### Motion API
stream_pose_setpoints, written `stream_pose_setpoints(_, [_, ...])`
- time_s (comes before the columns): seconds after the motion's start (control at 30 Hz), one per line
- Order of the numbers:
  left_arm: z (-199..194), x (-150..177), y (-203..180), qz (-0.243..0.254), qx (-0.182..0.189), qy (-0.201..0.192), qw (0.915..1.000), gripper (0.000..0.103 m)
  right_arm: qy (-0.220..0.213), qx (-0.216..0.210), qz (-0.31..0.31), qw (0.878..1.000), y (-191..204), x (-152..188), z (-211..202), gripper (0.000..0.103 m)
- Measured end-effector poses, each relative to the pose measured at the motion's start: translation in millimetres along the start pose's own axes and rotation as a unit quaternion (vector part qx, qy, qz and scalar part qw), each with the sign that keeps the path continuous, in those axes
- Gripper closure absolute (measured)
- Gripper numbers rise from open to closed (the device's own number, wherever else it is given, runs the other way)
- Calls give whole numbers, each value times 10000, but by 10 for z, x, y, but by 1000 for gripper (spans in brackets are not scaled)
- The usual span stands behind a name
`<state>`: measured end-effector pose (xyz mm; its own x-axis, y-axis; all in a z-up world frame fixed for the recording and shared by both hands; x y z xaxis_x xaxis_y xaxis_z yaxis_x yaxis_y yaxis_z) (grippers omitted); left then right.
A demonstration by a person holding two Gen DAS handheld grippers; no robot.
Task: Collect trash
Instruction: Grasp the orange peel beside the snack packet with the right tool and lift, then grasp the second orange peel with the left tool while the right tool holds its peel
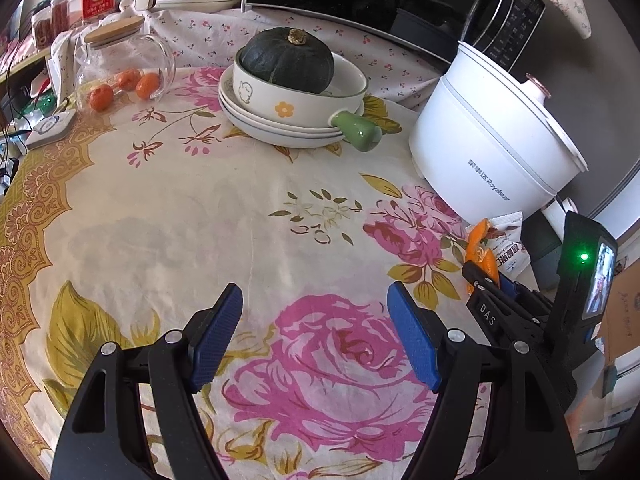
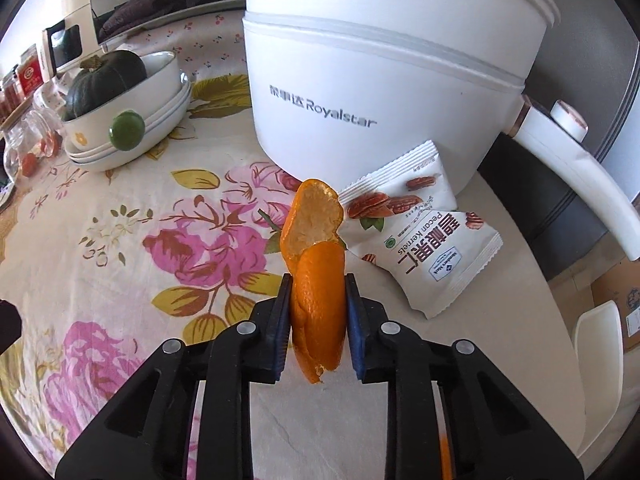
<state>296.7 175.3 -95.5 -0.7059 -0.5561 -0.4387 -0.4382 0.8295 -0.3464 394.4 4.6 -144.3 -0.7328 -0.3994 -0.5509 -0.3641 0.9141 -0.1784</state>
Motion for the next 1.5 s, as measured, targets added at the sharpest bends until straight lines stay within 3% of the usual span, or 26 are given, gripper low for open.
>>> stream_pose_setpoints(0.17, [-35, 56, -106, 48, 61, 5, 10000, 30, -258, 54, 27, 9996, -78, -23, -269, 81])
stream_pose_setpoints(0.43, [6, 217, -358, 172, 180, 129, 9996, 30, -584, 256, 249, 9977, -536, 183, -785, 81])
stream_pose_setpoints(0.87, [309, 869, -1323, 961, 503, 649, 9920, 30, -841, 849, 541, 9914, -1419, 662, -1426, 81])
stream_pose_setpoints(1.13, [598, 1200, -1831, 1387, 471, 804, 9859, 30, -745, 1090, 889, 9873, -1927, 1047, -1599, 81])
stream_pose_setpoints(1.27, [745, 1320, -1911, 1559, 209, 827, 9841, 30, -758, 1127, 977, 9859, -2043, 1128, -1661, 81])
stream_pose_setpoints(1.33, [748, 1349, -1943, 1730, 179, 795, 9816, 39, -762, 1139, 991, 9856, -2061, 1141, -1670, 81])
stream_pose_setpoints(1.4, [740, 1369, -1959, 1883, 171, 777, 9789, 68, -769, 1135, 1018, 9853, -2077, 1148, -1672, 81])
stream_pose_setpoints(1.5, [740, 1370, -1929, 1900, 283, 847, 9777, 90, -804, 1114, 1062, 9848, -2095, 1142, -1687, 81])
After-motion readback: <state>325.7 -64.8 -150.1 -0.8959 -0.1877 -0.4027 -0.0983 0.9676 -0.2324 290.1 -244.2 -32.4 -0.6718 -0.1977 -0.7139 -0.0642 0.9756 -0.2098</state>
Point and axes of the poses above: each gripper's, at about its wrist camera, not at the fingertips, and z roughly the way its jaws point, y to its left, x to its underside, the point moved 5 cm from there along z, roughly the way its jaws point, and after that the axes turned 13 degrees about -z, right-handed, at the moved point
